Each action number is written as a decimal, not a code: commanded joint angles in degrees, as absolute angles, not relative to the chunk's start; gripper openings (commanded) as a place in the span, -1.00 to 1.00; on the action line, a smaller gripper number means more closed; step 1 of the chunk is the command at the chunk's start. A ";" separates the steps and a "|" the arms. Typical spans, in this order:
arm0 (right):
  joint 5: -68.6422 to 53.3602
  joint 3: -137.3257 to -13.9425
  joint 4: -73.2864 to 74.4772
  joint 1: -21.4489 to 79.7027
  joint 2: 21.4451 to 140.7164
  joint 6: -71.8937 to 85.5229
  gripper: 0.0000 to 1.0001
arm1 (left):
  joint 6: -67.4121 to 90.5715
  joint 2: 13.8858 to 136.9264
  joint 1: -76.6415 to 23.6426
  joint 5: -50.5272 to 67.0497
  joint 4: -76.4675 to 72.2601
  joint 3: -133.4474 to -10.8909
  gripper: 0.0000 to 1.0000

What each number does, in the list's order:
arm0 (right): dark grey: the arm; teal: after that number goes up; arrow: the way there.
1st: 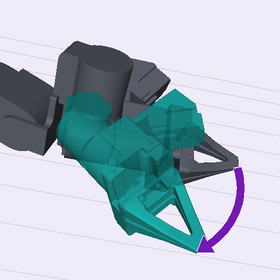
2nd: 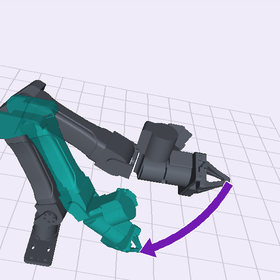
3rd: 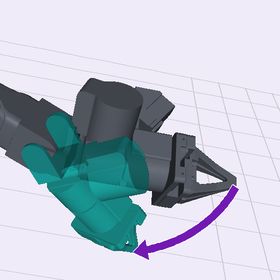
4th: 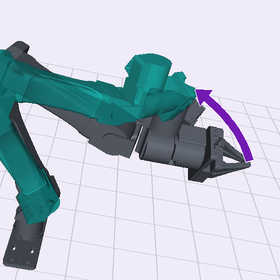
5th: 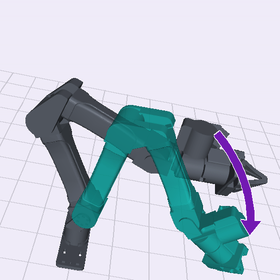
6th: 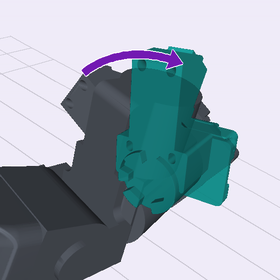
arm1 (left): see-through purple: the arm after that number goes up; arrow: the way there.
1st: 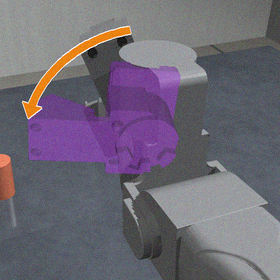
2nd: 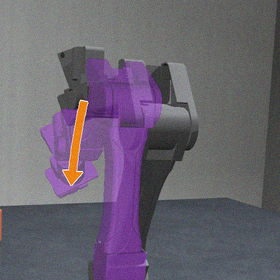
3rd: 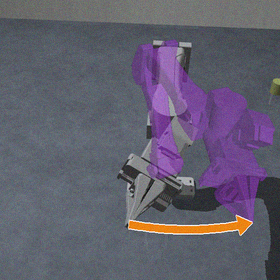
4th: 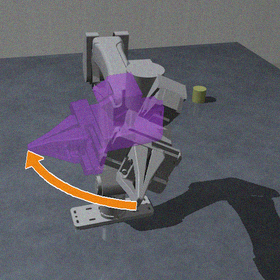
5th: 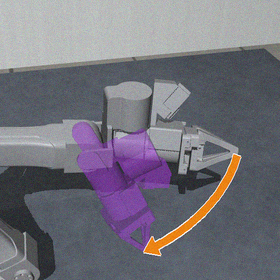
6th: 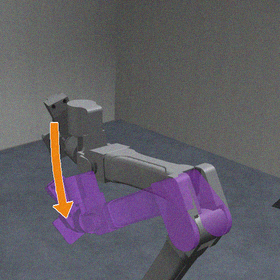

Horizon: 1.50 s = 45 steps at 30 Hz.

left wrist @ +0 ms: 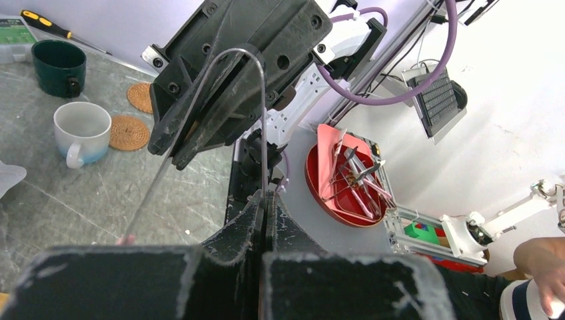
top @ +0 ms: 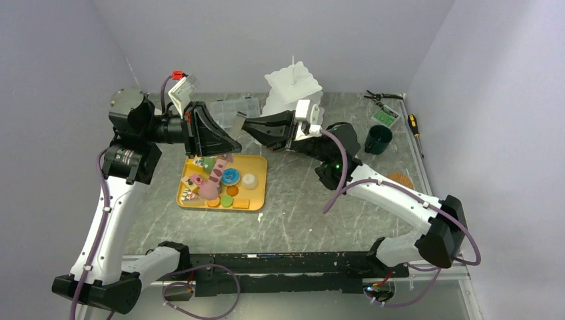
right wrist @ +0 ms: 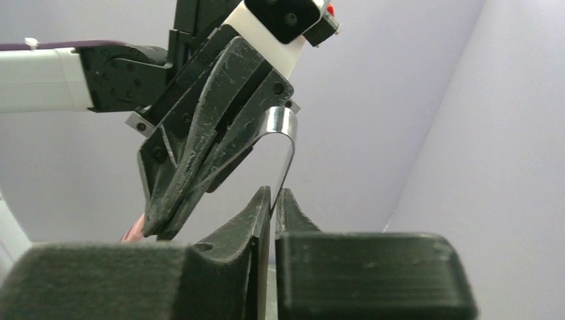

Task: Serve the afternoon tea
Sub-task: Adjust the clamp.

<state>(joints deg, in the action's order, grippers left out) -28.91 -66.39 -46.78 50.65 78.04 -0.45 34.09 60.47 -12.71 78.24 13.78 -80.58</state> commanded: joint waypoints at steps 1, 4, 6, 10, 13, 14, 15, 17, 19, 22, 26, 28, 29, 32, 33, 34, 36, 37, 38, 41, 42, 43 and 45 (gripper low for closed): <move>-25.60 -66.33 -40.72 47.62 80.55 1.26 -0.63 | 31.89 56.61 -13.54 87.00 13.19 -83.40 -0.94; -31.55 -65.61 -45.17 47.64 80.74 9.77 -0.14 | 26.51 57.39 -13.51 86.91 19.58 -84.85 -0.94; -34.03 -64.53 -48.76 47.68 80.83 14.73 -0.02 | 25.50 57.64 -13.49 86.85 20.81 -85.15 -0.94; -34.58 -62.31 -53.65 48.54 81.21 20.72 0.08 | 25.60 57.71 -13.53 86.39 19.83 -84.59 -0.94; -31.89 -61.61 -50.96 50.97 81.35 17.59 0.10 | 25.76 57.81 -13.54 85.77 19.38 -84.42 -0.94; -31.14 -61.64 -50.00 51.77 81.65 16.59 0.10 | 25.70 57.84 -13.51 85.51 19.30 -84.45 -0.94; -30.62 -61.55 -50.09 52.36 82.03 16.28 0.11 | 25.67 57.84 -13.47 85.32 19.25 -84.53 -0.94; -28.70 -61.13 -49.82 53.28 82.69 15.10 0.08 | 25.41 57.96 -13.52 84.84 19.37 -84.78 -0.94; -26.35 -61.17 -48.45 54.21 83.10 12.51 -0.04 | 25.07 58.00 -13.49 84.13 19.75 -85.04 -0.94; -24.29 -61.18 -48.51 55.11 84.06 10.23 -0.16 | 25.56 57.88 -13.46 83.43 18.97 -85.11 -0.94; -25.92 -62.05 -48.60 55.50 85.74 10.50 0.04 | 25.24 57.74 -13.54 83.02 19.06 -85.24 -0.94; -26.54 -61.84 -48.98 55.78 85.99 10.67 0.10 | 24.35 57.87 -13.53 83.16 20.15 -85.46 -0.94; -26.74 -61.67 -49.29 55.92 86.04 10.86 0.11 | 23.60 57.84 -13.48 83.21 20.90 -85.59 -0.94; -26.36 -60.76 -50.16 55.91 85.60 11.48 0.14 | 22.49 57.98 -13.55 83.34 21.75 -85.82 -0.95; -26.00 -60.37 -50.18 55.90 85.09 11.51 0.17 | 21.94 57.95 -13.48 83.32 22.09 -85.93 -0.94; -25.87 -60.00 -50.19 55.94 84.37 11.39 0.22 | 20.91 58.07 -13.47 83.32 22.75 -86.14 -0.94; -25.13 -59.73 -47.20 55.90 82.15 10.12 0.47 | 17.96 58.22 -13.47 83.45 26.62 -87.32 -0.94; -24.47 -59.26 -45.88 55.83 80.20 9.16 0.49 | 16.15 58.51 -13.42 83.41 28.56 -88.08 -0.94; -24.01 -58.59 -45.13 55.77 78.72 8.65 0.51 | 14.77 58.71 -13.49 83.35 30.15 -88.74 -0.95; -25.04 -58.31 -43.17 55.55 77.04 8.00 0.50 | 15.88 58.76 -13.44 83.16 28.30 -88.28 -0.94; -25.73 -58.43 -43.44 55.63 77.32 8.50 0.48 | 17.31 58.53 -13.48 83.00 26.47 -87.62 -0.94; -26.31 -58.37 -44.45 55.68 77.92 9.46 0.46 | 18.91 58.35 -13.45 82.89 24.16 -86.81 -0.94; -27.05 -58.34 -47.13 55.68 79.43 11.30 0.40 | 21.86 58.07 -13.45 82.71 20.47 -85.58 -0.94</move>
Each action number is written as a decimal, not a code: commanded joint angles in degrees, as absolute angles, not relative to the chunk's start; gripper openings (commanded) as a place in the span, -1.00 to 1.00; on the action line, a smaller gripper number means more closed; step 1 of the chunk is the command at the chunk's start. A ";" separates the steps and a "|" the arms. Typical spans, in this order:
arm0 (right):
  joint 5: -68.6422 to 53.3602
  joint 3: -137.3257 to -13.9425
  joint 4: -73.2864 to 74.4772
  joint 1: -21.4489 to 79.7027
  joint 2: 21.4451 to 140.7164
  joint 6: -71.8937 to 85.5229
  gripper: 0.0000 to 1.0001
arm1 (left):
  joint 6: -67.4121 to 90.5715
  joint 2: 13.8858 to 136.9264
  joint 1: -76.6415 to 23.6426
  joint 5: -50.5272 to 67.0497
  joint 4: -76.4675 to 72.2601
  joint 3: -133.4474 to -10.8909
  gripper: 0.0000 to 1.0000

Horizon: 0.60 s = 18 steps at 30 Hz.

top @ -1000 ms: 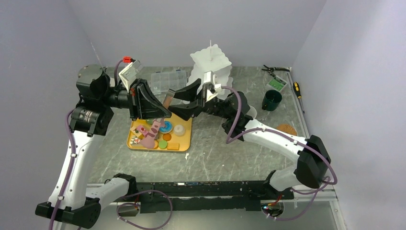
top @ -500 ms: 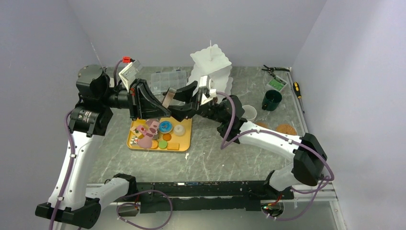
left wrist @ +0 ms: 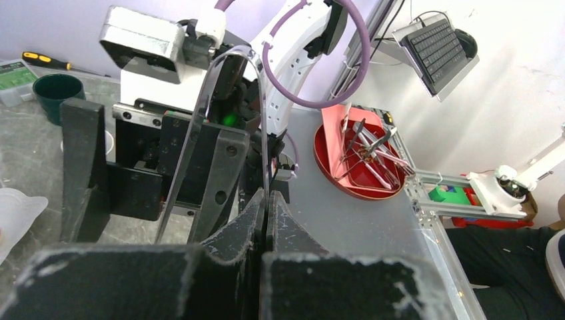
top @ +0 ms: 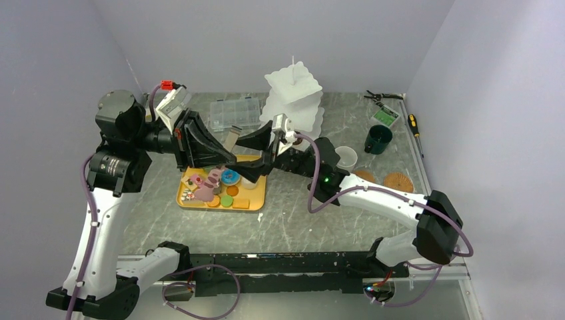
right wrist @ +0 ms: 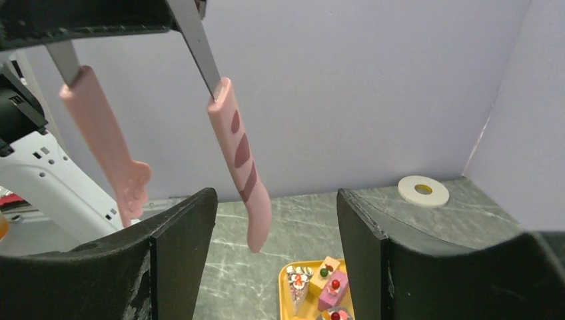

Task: Serve the afternoon tea
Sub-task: Adjust the clamp.

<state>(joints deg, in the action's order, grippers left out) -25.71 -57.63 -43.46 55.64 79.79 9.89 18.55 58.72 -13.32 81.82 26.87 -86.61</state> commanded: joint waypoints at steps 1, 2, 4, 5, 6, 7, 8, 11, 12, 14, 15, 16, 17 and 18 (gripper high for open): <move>-27.47 -58.64 -48.41 55.72 80.25 11.87 0.37 | 22.60 58.09 -13.45 82.61 19.62 -85.29 -0.94; -27.94 -59.23 -49.47 55.80 81.04 12.39 0.34 | 22.65 58.07 -13.48 82.36 19.56 -85.24 -0.94; -28.33 -60.72 -50.75 56.05 82.54 12.84 0.30 | 21.68 58.14 -13.46 82.00 20.80 -85.69 -0.94; -28.38 -61.61 -51.12 56.16 83.21 12.80 0.26 | 21.43 58.24 -13.45 81.86 21.24 -86.03 -0.94; -28.32 -62.29 -51.68 56.17 83.88 12.63 0.21 | 21.48 58.22 -13.46 81.82 21.49 -86.19 -0.94; -28.19 -62.99 -52.22 56.21 84.41 12.47 0.14 | 21.78 58.27 -13.45 81.83 21.36 -86.24 -0.94; -27.87 -63.56 -52.54 56.19 84.91 12.22 0.06 | 22.21 58.16 -13.45 81.72 20.91 -86.18 -0.94; -27.22 -64.55 -53.86 56.21 85.95 10.87 -0.23 | 23.83 57.58 -13.51 81.21 19.42 -85.19 -0.94; -27.12 -64.97 -53.64 56.22 86.10 10.02 -0.35 | 24.78 57.36 -13.46 81.00 18.53 -84.40 -0.94; -26.61 -65.58 -52.52 56.18 86.22 7.99 -0.56 | 27.77 56.75 -13.48 80.90 15.48 -82.56 -0.94; -26.27 -65.55 -51.99 56.18 86.15 6.74 -0.64 | 29.21 56.47 -13.47 80.84 14.28 -81.93 -0.94; -25.45 -65.23 -51.63 56.15 86.01 5.19 -0.70 | 30.17 56.10 -13.53 80.56 13.63 -81.40 -0.94; -24.25 -65.10 -51.18 55.89 85.92 3.88 -0.76 | 30.85 55.95 -13.48 80.32 13.32 -81.07 -0.94; -23.09 -65.05 -50.33 55.68 85.88 2.82 -0.81 | 31.63 55.71 -13.47 80.17 13.07 -80.86 -0.94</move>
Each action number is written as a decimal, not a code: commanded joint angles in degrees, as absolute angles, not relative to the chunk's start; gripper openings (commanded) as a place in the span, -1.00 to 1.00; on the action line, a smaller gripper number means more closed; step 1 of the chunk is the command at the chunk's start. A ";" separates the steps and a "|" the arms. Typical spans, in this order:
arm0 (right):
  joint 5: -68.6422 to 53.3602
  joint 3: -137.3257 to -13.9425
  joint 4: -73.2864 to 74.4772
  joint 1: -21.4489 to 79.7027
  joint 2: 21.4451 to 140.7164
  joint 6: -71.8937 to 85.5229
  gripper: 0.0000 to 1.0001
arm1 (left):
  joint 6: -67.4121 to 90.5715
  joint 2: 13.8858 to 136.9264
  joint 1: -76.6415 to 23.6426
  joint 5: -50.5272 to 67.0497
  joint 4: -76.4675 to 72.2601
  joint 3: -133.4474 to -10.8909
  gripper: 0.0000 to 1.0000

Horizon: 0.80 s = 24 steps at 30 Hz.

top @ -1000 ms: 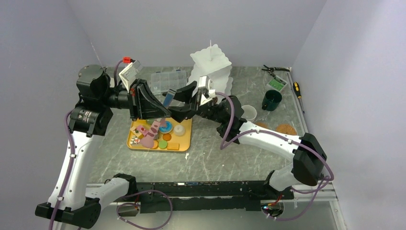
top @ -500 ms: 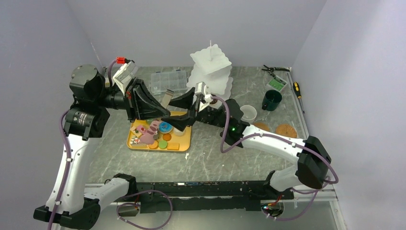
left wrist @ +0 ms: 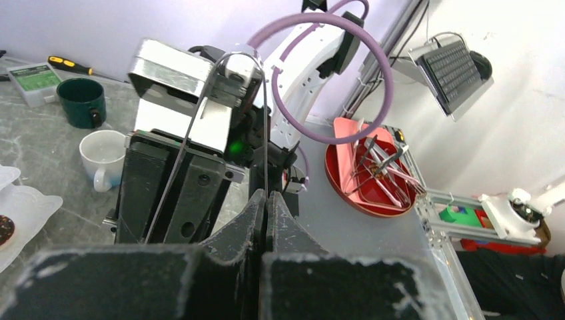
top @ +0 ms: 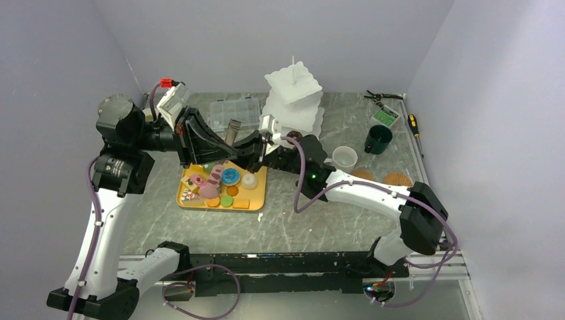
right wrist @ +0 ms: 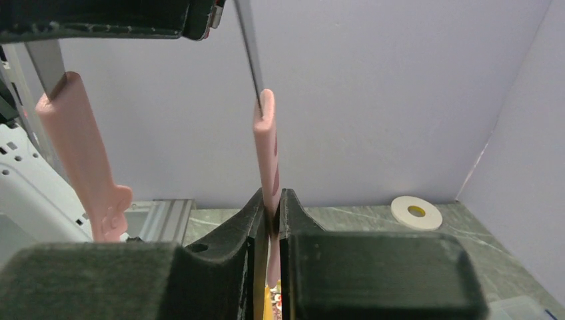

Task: Serve the afternoon tea
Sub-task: Adjust the clamp.

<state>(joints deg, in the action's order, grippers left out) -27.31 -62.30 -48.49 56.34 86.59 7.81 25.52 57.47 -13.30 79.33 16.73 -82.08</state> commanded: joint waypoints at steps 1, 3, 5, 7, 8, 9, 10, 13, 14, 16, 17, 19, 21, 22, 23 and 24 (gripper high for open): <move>-22.17 -65.03 -49.91 55.13 85.98 2.11 -0.85 | 32.21 55.41 -13.44 80.05 12.87 -80.67 -0.94; -21.90 -64.96 -50.28 53.29 86.39 2.69 -0.89 | 33.26 54.98 -13.51 80.03 11.91 -80.18 -0.94; -22.27 -64.89 -51.26 50.96 87.11 4.73 -0.92 | 33.72 54.74 -13.45 80.04 11.80 -80.18 -0.94; -22.60 -64.83 -52.03 48.55 88.04 6.54 -0.95 | 33.93 54.65 -13.45 80.12 12.44 -80.62 -0.94; -22.78 -64.90 -52.00 47.45 88.45 6.79 -0.96 | 34.68 54.63 -13.49 80.20 12.18 -80.69 -0.94; -22.72 -65.07 -51.62 46.55 88.83 6.47 -0.97 | 35.83 54.54 -13.49 80.36 11.23 -80.59 -0.94; -22.57 -65.33 -51.04 45.90 89.19 5.81 -0.98 | 37.54 54.44 -13.51 80.51 10.00 -80.30 -0.94; -22.07 -66.67 -48.33 44.63 89.99 3.02 -1.00 | 41.24 53.93 -13.50 80.79 7.45 -79.18 -0.94; -21.92 -67.19 -47.38 44.57 90.15 1.73 -1.00 | 41.71 53.81 -13.52 80.91 7.29 -78.83 -0.94; -21.72 -67.83 -46.11 44.56 90.40 0.47 -1.00 | 43.34 53.54 -13.53 81.27 6.38 -77.94 -0.94; -21.72 -67.87 -46.18 44.62 90.48 0.44 -1.00 | 44.29 53.53 -13.52 81.57 5.60 -77.56 -0.95; -21.76 -67.78 -46.50 44.57 90.60 0.44 -1.00 | 45.65 53.42 -13.53 81.66 4.71 -77.14 -0.94; -22.03 -67.49 -46.92 44.62 90.53 0.44 -0.97 | 45.98 53.50 -13.54 81.85 4.36 -77.27 -0.94; -22.62 -67.30 -47.22 44.61 90.45 0.91 -0.93 | 45.92 53.59 -13.49 81.95 4.39 -77.44 -0.94; -23.38 -66.98 -47.73 44.62 90.18 1.72 -0.87 | 45.52 53.71 -13.53 82.20 4.53 -77.58 -0.94; -24.59 -66.52 -48.33 44.63 89.67 2.90 -0.79 | 44.43 53.84 -13.55 82.51 5.09 -77.82 -0.95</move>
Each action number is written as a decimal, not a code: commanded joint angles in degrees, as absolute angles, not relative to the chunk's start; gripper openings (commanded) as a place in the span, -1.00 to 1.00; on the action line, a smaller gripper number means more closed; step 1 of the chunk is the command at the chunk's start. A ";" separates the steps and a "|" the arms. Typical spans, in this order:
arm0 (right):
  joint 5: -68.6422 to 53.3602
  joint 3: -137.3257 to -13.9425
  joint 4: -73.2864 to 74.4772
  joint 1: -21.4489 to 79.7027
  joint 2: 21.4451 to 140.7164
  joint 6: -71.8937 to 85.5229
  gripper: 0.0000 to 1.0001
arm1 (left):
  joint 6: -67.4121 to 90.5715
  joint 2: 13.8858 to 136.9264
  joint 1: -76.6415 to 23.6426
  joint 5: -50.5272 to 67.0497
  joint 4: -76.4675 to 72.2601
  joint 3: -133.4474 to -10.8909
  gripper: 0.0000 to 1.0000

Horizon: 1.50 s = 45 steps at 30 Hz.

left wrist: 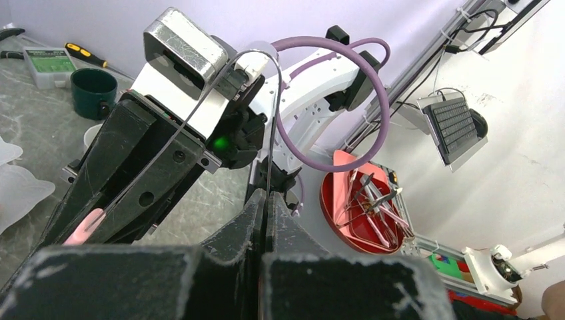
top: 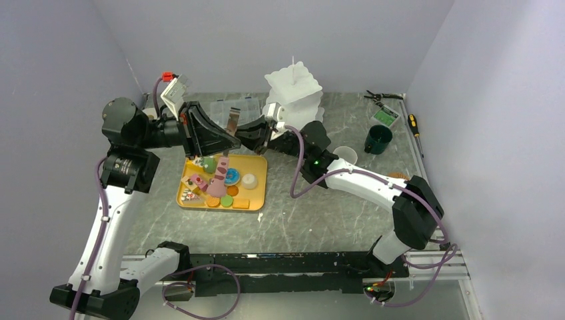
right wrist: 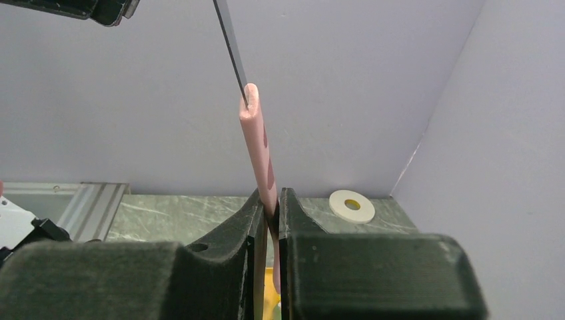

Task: Serve the afternoon tea
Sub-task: Adjust the clamp.

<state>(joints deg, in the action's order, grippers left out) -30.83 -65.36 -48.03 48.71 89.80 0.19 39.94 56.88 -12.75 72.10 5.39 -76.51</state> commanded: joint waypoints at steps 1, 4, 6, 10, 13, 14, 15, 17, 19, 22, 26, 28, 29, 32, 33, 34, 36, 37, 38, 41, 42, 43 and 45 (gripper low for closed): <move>-26.08 -66.10 -48.88 44.65 89.08 4.37 -0.69 | 42.36 53.98 -13.54 82.96 6.83 -78.28 -0.95; -31.35 -65.48 -48.64 44.77 87.16 9.61 -0.32 | 29.32 54.99 -13.55 83.64 18.51 -81.59 -0.95; -36.72 -65.15 -47.22 44.74 85.68 11.71 0.00 | 18.25 56.26 -13.54 83.67 29.60 -84.83 -0.94; -43.12 -64.73 -40.14 44.61 81.67 11.74 0.99 | -3.67 59.46 -13.54 82.39 49.50 -90.21 -0.94; -44.04 -64.26 -34.87 44.33 77.15 9.60 0.99 | -10.42 60.18 -13.54 80.90 55.23 -90.61 -0.94; -43.25 -64.06 -33.90 44.24 75.81 9.10 0.99 | -11.10 60.11 -13.54 80.68 55.40 -90.29 -0.94; -42.39 -63.85 -33.57 44.14 74.55 8.94 0.99 | -11.10 60.01 -13.54 80.41 55.08 -89.74 -0.94; -41.78 -64.43 -32.30 44.06 72.95 8.27 0.99 | -10.17 59.47 -13.54 80.04 53.17 -88.79 -0.95; -40.76 -66.70 -30.10 44.06 72.46 7.75 0.95 | -10.76 59.20 -13.54 79.36 52.83 -88.43 -0.94; -41.21 -69.14 -28.65 44.11 72.19 8.24 0.78 | -14.87 59.49 -13.54 78.09 56.39 -89.03 -0.94; -40.76 -70.34 -29.18 44.51 72.82 9.03 0.34 | -15.78 59.33 -13.54 77.05 56.14 -89.20 -0.94; -40.28 -70.20 -30.03 44.86 73.30 9.42 0.24 | -14.27 58.88 -13.54 76.91 54.20 -88.87 -0.94; -40.40 -69.99 -30.92 45.25 73.55 9.89 0.21 | -13.87 58.82 -13.54 76.91 53.65 -88.86 -0.94; -40.69 -70.41 -32.30 46.42 74.70 10.28 0.18 | -14.12 59.34 -13.54 77.07 53.91 -89.48 -0.94; -40.58 -70.68 -32.45 46.83 75.16 10.39 0.18 | -14.21 59.40 -13.51 77.24 54.12 -89.67 -0.94; -40.53 -71.00 -32.73 47.22 75.72 10.56 0.18 | -14.24 59.38 -13.53 77.33 54.09 -89.73 -0.94; -40.41 -71.94 -33.04 48.07 77.02 10.76 0.17 | -13.57 59.20 -13.53 77.52 53.38 -89.53 -0.95; -40.25 -72.44 -33.20 48.53 77.72 10.91 0.17 | -13.26 59.07 -13.53 77.52 53.09 -89.48 -0.94; -40.29 -72.90 -33.79 48.84 78.63 11.27 0.17 | -13.05 58.98 -13.54 77.52 52.90 -89.40 -0.94; -39.95 -74.21 -35.27 50.04 80.52 12.13 0.16 | -13.49 58.81 -13.54 77.37 53.44 -89.46 -0.94; -39.37 -74.71 -35.26 50.52 81.18 11.94 0.15 | -13.53 58.76 -13.54 77.30 53.47 -89.54 -0.94; -38.96 -75.27 -35.28 50.95 81.81 11.80 0.12 | -13.30 58.65 -13.54 77.28 53.30 -89.51 -0.94; -38.54 -75.67 -36.90 51.44 82.97 12.78 0.04 | -12.16 58.22 -13.54 77.36 51.87 -89.20 -0.94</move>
